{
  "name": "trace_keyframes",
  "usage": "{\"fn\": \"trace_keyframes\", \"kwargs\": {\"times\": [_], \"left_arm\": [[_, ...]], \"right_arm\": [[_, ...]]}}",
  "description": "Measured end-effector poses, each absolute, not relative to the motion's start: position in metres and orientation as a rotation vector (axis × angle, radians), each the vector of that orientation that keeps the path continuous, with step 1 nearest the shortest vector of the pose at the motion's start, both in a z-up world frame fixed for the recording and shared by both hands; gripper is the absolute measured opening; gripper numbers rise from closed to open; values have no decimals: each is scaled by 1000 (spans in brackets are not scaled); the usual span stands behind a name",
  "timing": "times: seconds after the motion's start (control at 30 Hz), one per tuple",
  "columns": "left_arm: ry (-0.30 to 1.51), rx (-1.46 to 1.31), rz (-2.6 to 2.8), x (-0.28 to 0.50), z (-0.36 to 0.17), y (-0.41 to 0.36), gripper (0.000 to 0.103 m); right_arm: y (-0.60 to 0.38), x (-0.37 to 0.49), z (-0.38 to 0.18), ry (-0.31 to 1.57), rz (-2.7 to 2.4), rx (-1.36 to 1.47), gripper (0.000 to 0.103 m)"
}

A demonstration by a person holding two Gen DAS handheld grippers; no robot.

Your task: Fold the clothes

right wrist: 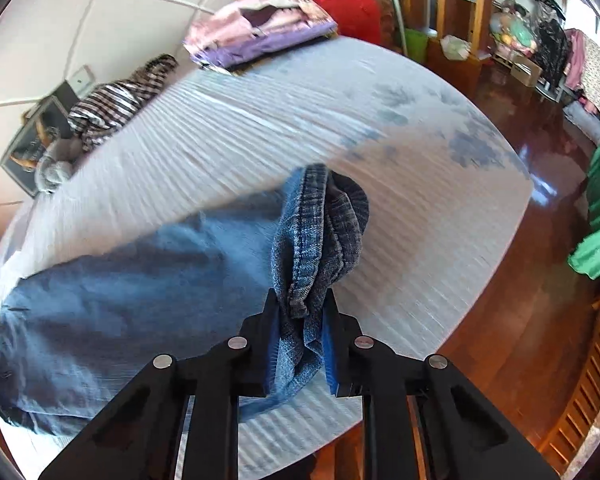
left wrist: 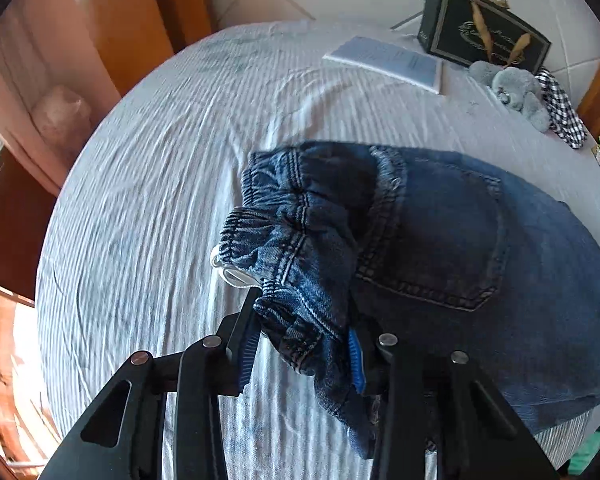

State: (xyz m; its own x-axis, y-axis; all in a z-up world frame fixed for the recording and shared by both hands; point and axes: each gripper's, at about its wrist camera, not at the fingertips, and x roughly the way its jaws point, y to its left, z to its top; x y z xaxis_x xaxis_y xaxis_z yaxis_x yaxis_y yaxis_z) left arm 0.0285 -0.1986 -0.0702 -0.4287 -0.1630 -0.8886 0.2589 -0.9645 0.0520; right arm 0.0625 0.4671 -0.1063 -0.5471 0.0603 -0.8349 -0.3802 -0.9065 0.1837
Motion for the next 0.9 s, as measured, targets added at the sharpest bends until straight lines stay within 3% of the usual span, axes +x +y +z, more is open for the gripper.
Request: {"fn": "trace_keyframes", "kwargs": {"times": [0.17,0.3,0.33,0.37,0.43,0.47,0.57,0.9], "left_arm": [[-66,1436,-2775,27,-14,-116,36],[-149,1522,-2966,19,-13,-43,40],[-166,1572,-2995,21,-18,-26,47],[-184,1623,-3024,22,-23,-10,63],[-232,1724,-3057,30,-43,18,73],[-248,1773,-3066,32,-50,26,73],[-237,1873,-3054,27,-67,24,73],[14,1697,-2814,-10,-76,-74,75]], "right_arm": [[396,51,-48,535,2850,-1295,18],[319,35,-55,450,2985,-1492,18],[303,32,-64,433,2990,-1573,18],[290,30,-77,404,2976,-1651,22],[270,29,-103,359,2933,-1819,42],[266,29,-114,370,2912,-1878,47],[263,32,-137,415,2856,-1995,50],[351,29,-121,574,2735,-1686,50]]}}
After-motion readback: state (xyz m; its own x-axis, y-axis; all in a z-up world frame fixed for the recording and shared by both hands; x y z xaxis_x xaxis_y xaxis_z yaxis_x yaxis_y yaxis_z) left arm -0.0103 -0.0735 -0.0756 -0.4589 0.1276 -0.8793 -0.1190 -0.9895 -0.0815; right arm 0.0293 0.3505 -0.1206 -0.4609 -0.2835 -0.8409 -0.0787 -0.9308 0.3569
